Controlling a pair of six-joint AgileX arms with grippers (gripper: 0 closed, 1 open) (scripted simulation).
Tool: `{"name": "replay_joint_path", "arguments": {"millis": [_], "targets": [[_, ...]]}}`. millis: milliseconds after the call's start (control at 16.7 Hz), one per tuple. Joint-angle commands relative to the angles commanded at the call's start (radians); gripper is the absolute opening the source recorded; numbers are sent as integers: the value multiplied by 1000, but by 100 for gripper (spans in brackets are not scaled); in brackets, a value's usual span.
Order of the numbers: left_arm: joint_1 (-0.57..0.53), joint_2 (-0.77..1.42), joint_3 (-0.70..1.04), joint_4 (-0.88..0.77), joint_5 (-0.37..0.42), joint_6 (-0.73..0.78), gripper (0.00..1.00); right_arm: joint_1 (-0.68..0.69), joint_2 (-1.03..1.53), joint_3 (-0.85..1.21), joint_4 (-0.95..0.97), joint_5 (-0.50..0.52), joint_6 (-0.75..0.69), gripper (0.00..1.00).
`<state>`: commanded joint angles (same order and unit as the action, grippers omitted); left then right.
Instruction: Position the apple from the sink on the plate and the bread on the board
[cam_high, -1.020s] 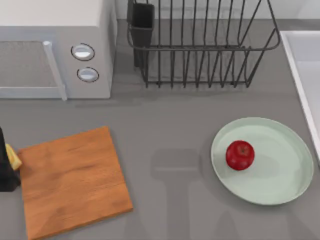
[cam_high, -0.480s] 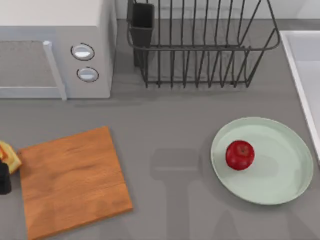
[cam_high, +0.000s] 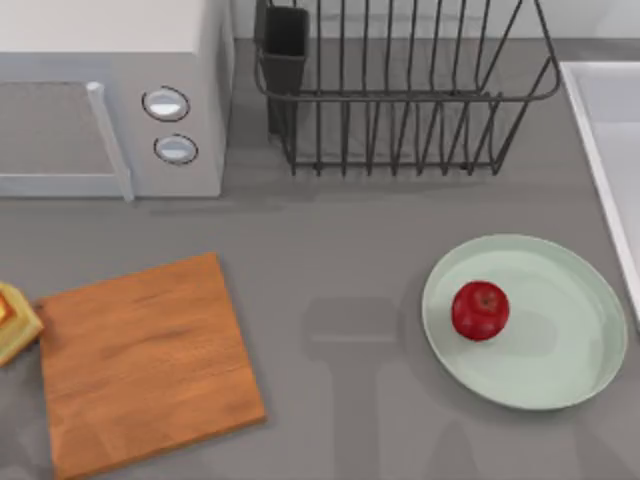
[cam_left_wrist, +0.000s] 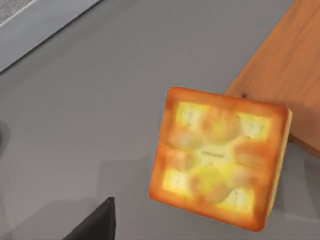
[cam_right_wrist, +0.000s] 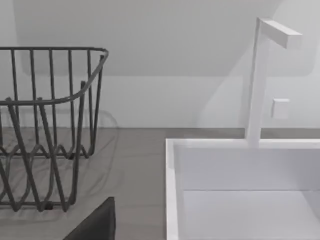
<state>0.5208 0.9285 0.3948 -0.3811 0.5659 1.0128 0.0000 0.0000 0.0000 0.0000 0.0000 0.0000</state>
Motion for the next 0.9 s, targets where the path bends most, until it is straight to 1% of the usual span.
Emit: {"name": "replay_joint_path", "arguments": {"millis": [180, 420, 660, 780, 900], "targets": [[120, 303, 115, -128, 172, 327, 100, 0, 0, 0, 0, 0, 0, 100], [234, 662, 257, -285, 382, 661, 100, 0, 0, 0, 0, 0, 0, 100], [300, 975, 379, -410, 558, 937, 100, 0, 0, 0, 0, 0, 0, 100], [317, 1091, 427, -457, 628, 1046, 100, 0, 0, 0, 0, 0, 0, 100], [327, 1173, 462, -493, 681, 1121, 100, 0, 0, 0, 0, 0, 0, 100]]}}
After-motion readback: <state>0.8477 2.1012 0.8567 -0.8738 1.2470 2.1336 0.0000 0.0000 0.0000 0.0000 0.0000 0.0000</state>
